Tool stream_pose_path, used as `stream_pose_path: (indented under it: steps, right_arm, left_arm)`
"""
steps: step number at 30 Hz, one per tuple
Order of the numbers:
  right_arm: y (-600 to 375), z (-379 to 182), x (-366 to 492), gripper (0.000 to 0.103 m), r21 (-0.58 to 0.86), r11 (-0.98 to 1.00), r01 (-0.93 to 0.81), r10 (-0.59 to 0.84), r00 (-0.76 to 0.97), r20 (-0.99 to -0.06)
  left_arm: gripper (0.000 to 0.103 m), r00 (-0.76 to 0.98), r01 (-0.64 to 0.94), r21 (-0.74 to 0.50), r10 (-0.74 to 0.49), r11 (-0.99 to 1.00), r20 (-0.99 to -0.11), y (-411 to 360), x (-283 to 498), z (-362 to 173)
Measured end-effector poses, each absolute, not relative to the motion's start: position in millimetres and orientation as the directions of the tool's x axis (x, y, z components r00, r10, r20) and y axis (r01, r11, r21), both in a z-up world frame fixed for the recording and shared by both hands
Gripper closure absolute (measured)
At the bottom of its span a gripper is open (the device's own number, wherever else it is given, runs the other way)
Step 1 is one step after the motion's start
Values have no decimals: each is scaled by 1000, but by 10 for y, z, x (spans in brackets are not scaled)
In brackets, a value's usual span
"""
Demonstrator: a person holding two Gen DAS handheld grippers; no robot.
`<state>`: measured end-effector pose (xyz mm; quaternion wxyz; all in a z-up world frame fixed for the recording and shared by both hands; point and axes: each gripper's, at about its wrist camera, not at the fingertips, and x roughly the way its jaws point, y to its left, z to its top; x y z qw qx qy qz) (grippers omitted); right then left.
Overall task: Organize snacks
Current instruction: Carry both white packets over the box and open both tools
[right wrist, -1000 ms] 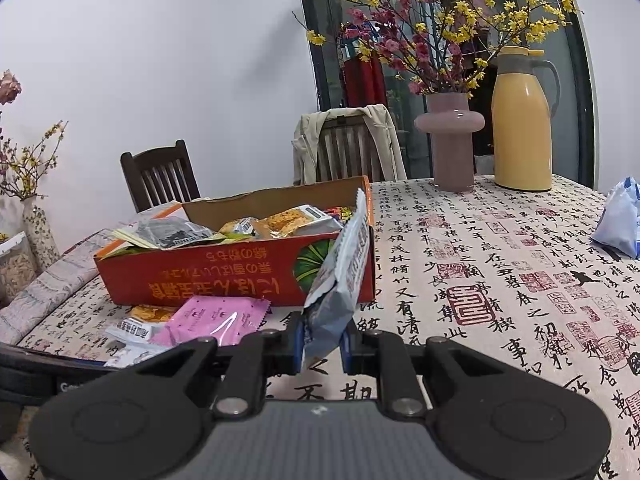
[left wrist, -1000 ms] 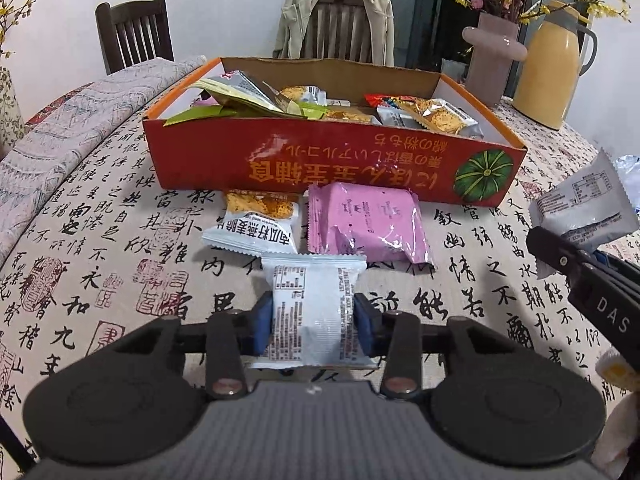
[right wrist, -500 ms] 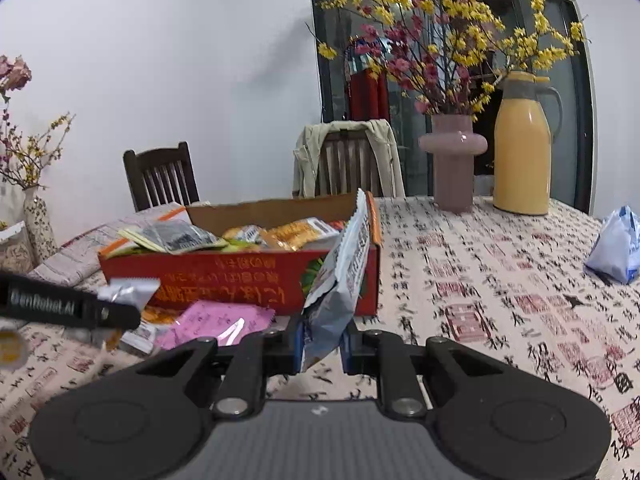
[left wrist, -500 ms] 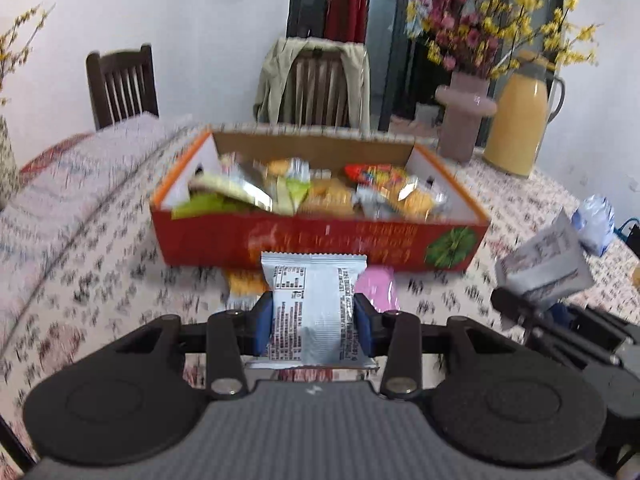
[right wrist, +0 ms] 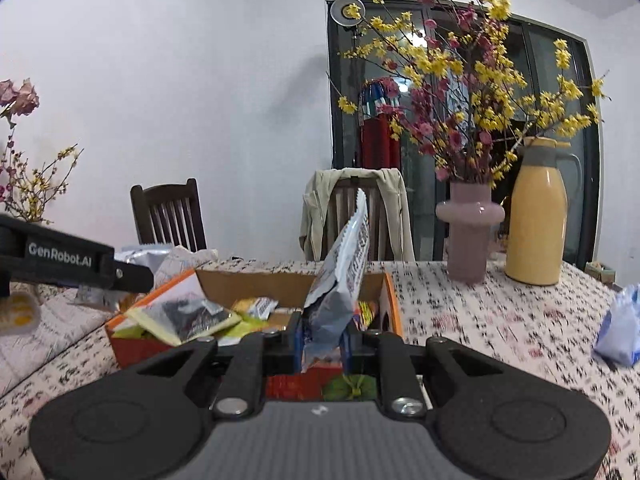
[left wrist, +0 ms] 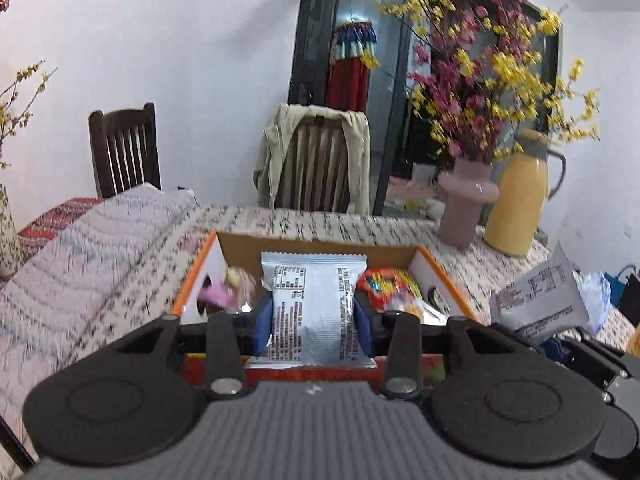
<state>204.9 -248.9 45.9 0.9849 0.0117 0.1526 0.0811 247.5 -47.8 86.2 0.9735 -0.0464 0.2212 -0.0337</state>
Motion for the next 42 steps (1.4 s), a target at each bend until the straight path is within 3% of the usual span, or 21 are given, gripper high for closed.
stream_pose_path:
  steps: [8, 20, 42]
  right_arm:
    - [-2318, 561, 2461, 86, 17, 987, -158, 156, 940, -302]
    - [-2088, 302, 3080, 86, 45, 985, -167, 172, 920, -351]
    - [-2032, 118, 3187, 84, -11, 990, -142, 126, 906, -405]
  left_arm:
    - [61, 917, 27, -107, -67, 994, -394, -362, 2813, 925]
    - [61, 918, -20, -129, -33, 992, -396, -167, 3279, 536]
    - [61, 913, -22, -136, -36, 990, -407, -153, 3333, 378]
